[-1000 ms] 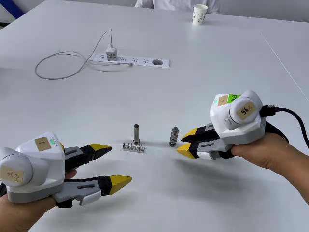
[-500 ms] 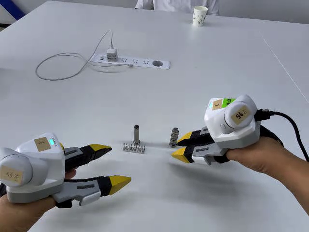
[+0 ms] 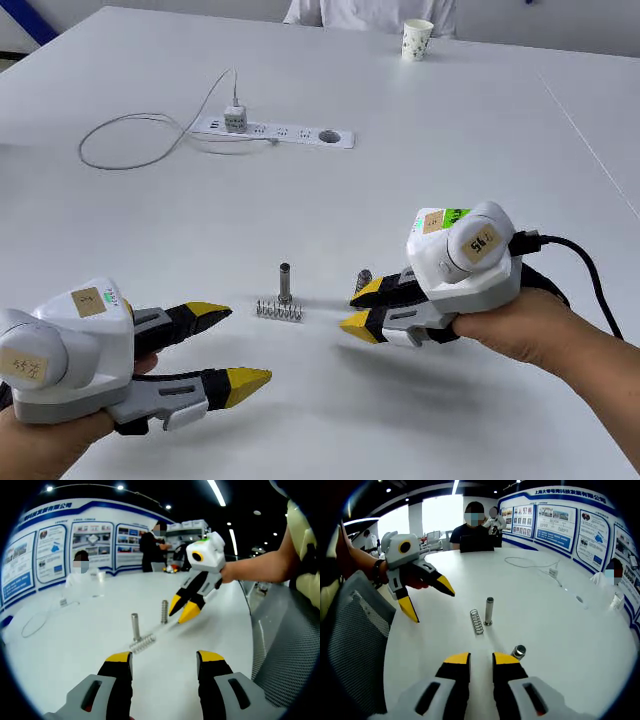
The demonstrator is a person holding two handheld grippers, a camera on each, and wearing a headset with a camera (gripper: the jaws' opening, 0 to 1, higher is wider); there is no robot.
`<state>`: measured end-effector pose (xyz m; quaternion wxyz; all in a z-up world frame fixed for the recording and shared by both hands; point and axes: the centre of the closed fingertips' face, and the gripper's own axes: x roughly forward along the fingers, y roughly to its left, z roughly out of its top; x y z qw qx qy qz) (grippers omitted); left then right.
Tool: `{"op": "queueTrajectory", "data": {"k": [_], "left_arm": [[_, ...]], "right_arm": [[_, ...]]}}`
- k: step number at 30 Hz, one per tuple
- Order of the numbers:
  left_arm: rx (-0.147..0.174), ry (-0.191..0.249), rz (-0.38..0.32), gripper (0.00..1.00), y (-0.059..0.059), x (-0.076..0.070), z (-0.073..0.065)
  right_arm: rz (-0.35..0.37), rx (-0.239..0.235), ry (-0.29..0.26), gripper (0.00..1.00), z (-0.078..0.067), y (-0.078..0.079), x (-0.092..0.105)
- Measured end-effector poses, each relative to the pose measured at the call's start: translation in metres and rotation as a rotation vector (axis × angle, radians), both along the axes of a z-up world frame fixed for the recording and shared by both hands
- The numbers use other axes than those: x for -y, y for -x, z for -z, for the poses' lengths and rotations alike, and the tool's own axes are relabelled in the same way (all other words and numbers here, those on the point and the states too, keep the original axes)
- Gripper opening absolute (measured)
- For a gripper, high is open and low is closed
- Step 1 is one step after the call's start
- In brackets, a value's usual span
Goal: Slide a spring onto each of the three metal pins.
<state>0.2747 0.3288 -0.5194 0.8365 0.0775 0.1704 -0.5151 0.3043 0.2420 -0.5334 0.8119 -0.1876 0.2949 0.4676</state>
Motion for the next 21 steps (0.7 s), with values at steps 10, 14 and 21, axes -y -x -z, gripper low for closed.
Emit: {"op": "queueTrajectory", "data": {"k": [10,14,21], "left_arm": [[-0.001,-0.001,-0.004,0.52,0.001,-0.002,0.000],[0.001,0.000,-0.006,0.52,0.001,-0.002,-0.001],[0.001,0.001,-0.008,0.52,0.000,-0.003,-0.001]], "right_arm": [[-0.021,0.005,-0.005,0.18,-0.002,-0.003,-0.013],[-0.026,0.009,-0.007,0.18,-0.003,-0.004,-0.018],[-0.029,0.016,-0.014,0.18,-0.005,-0.007,-0.027]]}}
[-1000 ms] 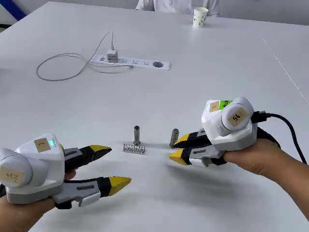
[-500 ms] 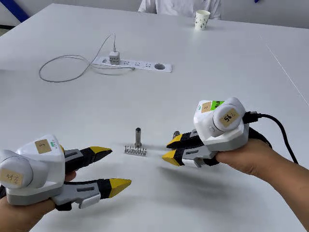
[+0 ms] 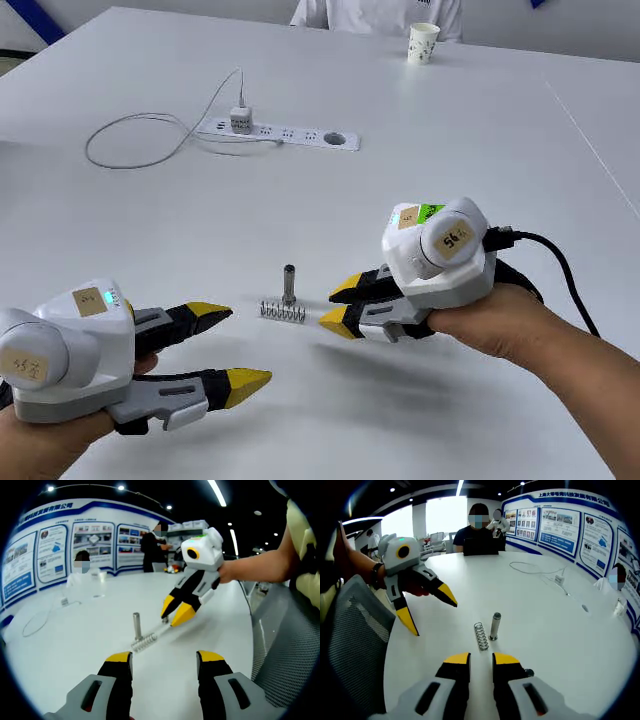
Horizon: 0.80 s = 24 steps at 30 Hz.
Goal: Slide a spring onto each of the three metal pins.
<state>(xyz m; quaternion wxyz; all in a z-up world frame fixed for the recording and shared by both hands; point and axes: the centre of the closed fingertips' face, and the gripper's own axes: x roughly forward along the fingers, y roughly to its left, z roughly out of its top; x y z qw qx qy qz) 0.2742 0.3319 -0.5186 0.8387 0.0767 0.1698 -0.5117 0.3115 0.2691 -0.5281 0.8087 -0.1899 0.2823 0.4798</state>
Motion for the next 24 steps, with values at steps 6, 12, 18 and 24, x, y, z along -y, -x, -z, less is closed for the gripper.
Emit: {"op": "queueTrajectory", "data": {"k": [6,12,18,24], "left_arm": [[-0.001,0.001,-0.003,0.52,-0.001,-0.002,0.000],[-0.001,0.000,-0.008,0.52,-0.002,-0.004,0.000],[-0.003,0.000,-0.010,0.52,-0.002,-0.005,0.001],[-0.003,-0.002,-0.011,0.52,-0.003,-0.006,0.002]], "right_arm": [[-0.002,0.001,-0.008,0.18,0.000,-0.003,-0.009],[-0.005,0.001,-0.011,0.18,0.002,-0.007,-0.015],[-0.011,-0.006,0.002,0.18,0.008,-0.008,-0.018],[-0.007,-0.007,0.007,0.18,0.012,-0.012,-0.019]]}}
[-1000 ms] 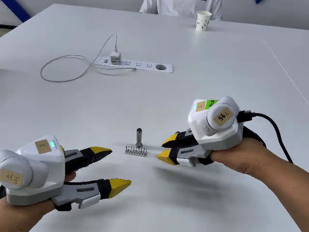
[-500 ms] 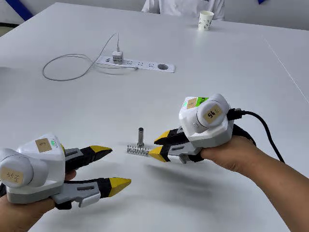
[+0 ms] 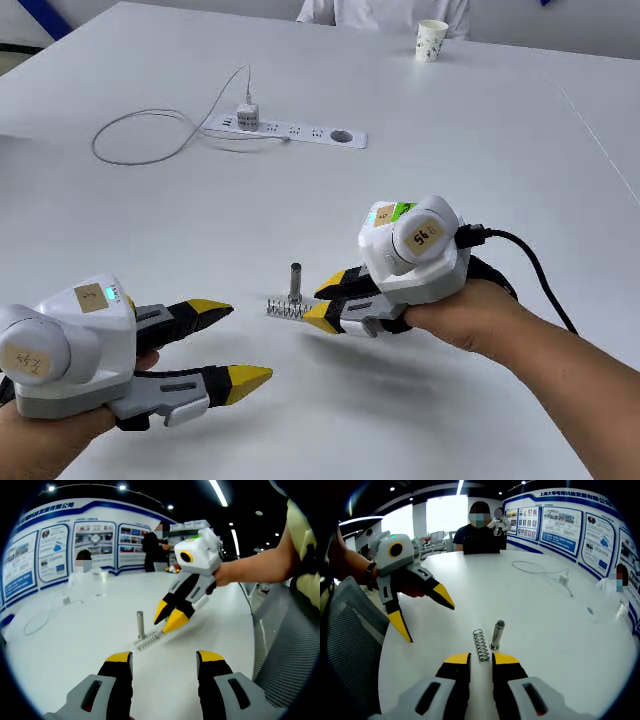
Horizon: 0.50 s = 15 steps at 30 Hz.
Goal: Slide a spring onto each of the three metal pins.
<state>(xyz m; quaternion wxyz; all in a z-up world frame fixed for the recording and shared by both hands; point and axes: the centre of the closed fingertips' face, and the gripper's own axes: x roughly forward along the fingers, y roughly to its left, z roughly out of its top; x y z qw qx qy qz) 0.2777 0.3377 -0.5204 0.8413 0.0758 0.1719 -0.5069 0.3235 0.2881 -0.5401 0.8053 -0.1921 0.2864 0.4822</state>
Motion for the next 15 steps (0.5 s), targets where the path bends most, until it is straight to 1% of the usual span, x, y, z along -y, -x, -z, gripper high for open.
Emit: {"op": "queueTrajectory", "data": {"k": [15], "left_arm": [[-0.005,-0.005,-0.006,0.52,-0.001,-0.003,0.001]], "right_arm": [[-0.010,-0.014,0.016,0.17,0.013,-0.004,-0.005]]}}
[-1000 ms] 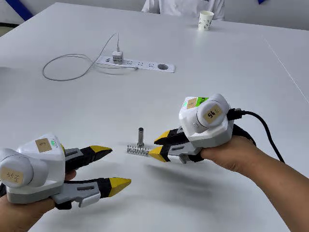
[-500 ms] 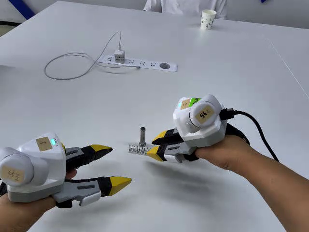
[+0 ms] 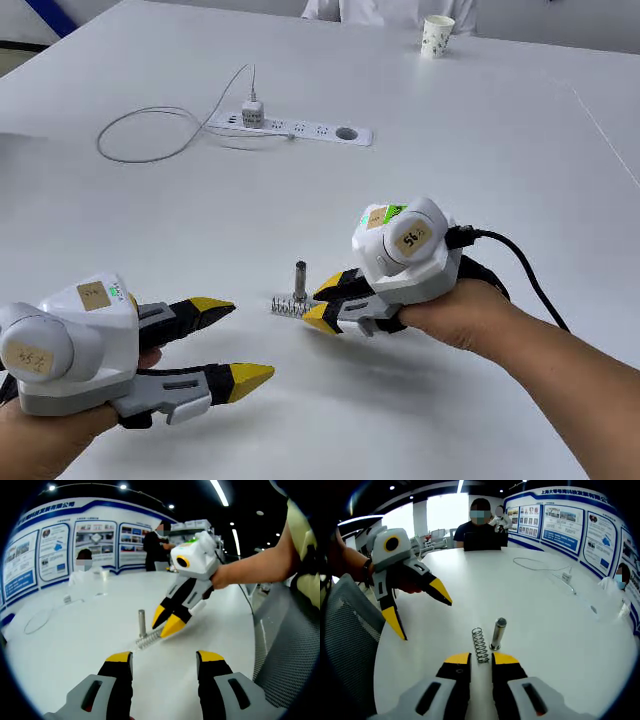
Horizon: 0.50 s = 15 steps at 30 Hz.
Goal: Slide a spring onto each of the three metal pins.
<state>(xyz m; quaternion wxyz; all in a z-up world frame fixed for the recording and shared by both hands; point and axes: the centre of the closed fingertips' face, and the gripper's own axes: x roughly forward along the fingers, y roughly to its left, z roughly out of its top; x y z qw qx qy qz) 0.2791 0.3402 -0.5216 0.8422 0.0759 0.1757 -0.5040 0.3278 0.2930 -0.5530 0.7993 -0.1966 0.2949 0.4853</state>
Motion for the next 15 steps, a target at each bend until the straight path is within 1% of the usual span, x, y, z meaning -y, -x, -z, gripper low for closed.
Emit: {"op": "queueTrajectory", "data": {"k": [15], "left_arm": [[-0.003,-0.007,0.000,0.52,-0.0002,-0.0022,-0.0004]], "right_arm": [[-0.005,-0.004,0.014,0.15,0.0072,-0.0015,-0.0018]]}}
